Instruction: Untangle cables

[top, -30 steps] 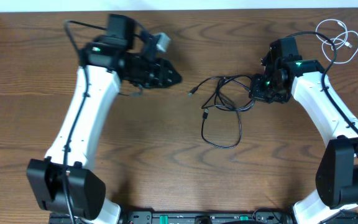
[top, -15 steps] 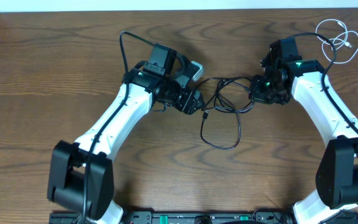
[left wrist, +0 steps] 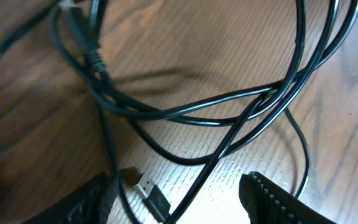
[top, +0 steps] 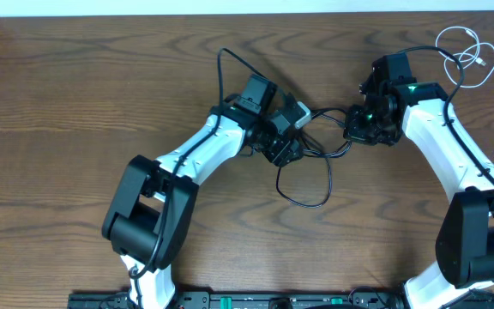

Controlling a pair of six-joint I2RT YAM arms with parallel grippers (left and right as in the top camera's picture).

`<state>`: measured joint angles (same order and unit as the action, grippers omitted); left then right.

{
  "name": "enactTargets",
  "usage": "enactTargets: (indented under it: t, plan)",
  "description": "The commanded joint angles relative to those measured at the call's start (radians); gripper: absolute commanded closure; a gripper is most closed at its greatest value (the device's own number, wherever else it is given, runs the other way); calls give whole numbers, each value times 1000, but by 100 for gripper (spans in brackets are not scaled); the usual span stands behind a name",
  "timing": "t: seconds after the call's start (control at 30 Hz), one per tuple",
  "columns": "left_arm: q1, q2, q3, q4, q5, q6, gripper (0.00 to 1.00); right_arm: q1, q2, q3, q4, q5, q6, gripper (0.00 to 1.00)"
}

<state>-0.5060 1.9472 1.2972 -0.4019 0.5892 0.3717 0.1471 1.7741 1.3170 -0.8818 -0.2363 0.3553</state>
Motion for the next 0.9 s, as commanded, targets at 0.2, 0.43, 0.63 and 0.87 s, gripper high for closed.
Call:
enactTargets:
  t: [0.2,0.43,0.63,0.87]
  plan:
    - [-11,64,-1,10,-59,141,39,4,6,-3,-5,-13,-5,98]
    - [-11,85,6,83,-59,89,93,4,6,-3,-4,-13,-5,98]
    - [34,-122,46,89,-190,-296,93,4,6,-4,-1,51,19,98]
    - [165,-438,46,14,-217,-544,92,4,7,-5,-2,88,52,99]
